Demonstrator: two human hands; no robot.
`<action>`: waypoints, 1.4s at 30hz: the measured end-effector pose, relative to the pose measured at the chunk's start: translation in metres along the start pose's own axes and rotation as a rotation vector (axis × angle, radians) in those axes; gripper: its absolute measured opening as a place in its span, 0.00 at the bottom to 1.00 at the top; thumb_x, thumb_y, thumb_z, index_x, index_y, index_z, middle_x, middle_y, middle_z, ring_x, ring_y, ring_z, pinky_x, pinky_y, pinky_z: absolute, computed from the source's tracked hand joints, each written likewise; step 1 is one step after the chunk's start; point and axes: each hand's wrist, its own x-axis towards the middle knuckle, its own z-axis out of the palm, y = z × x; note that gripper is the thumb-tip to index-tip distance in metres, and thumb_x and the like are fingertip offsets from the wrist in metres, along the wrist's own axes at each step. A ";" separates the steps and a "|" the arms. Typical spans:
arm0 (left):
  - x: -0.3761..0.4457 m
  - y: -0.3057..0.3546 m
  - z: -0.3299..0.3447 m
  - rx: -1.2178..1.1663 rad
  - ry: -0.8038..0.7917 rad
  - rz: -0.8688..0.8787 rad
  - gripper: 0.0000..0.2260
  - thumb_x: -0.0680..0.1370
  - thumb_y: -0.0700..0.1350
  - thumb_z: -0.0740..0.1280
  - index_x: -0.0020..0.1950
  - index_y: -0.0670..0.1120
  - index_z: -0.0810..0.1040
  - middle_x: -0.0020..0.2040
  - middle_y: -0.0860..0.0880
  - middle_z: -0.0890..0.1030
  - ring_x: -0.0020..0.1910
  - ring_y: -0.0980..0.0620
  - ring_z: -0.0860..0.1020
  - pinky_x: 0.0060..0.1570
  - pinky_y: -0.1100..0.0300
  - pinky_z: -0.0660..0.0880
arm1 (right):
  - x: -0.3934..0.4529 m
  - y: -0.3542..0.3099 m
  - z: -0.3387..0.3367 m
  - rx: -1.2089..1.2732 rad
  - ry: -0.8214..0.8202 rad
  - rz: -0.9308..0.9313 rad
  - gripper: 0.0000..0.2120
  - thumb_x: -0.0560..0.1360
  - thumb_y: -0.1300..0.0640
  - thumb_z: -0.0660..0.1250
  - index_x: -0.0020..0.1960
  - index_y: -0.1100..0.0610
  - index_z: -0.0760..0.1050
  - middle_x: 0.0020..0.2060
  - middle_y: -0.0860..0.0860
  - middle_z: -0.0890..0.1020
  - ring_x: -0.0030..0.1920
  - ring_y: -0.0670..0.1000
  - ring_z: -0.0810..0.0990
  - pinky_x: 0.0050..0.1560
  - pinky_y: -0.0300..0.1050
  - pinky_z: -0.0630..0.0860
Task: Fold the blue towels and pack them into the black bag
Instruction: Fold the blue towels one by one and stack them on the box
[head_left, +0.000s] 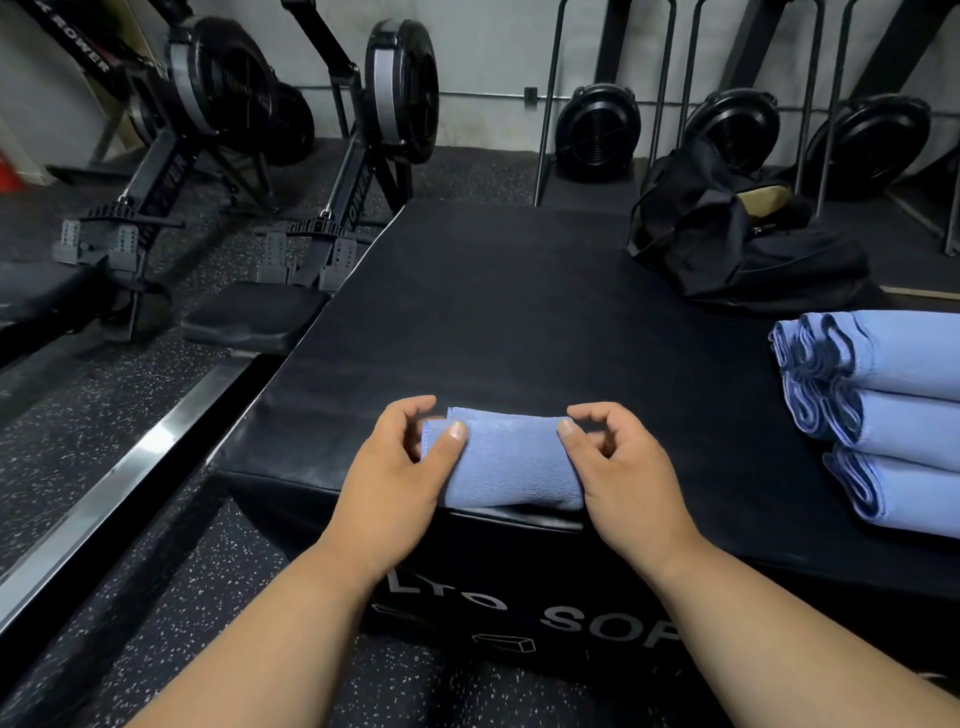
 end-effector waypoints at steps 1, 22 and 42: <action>0.000 -0.002 0.001 0.050 -0.030 0.023 0.23 0.79 0.63 0.70 0.73 0.62 0.71 0.62 0.66 0.78 0.62 0.67 0.76 0.64 0.63 0.72 | 0.000 0.001 0.001 -0.021 0.005 0.002 0.03 0.81 0.44 0.69 0.55 0.40 0.78 0.42 0.45 0.84 0.44 0.46 0.83 0.51 0.49 0.81; -0.006 0.031 0.003 0.030 -0.193 0.022 0.15 0.79 0.55 0.74 0.64 0.66 0.76 0.56 0.67 0.82 0.54 0.66 0.81 0.54 0.65 0.74 | -0.014 -0.007 -0.022 0.277 -0.216 0.044 0.21 0.79 0.58 0.73 0.67 0.42 0.72 0.53 0.50 0.81 0.46 0.45 0.85 0.48 0.38 0.80; 0.052 0.099 0.160 -0.407 -0.397 -0.106 0.16 0.80 0.45 0.73 0.66 0.41 0.81 0.60 0.41 0.86 0.63 0.39 0.83 0.65 0.45 0.79 | 0.000 0.019 -0.129 0.170 0.454 -0.132 0.12 0.78 0.55 0.66 0.59 0.42 0.79 0.59 0.41 0.78 0.59 0.43 0.79 0.65 0.45 0.76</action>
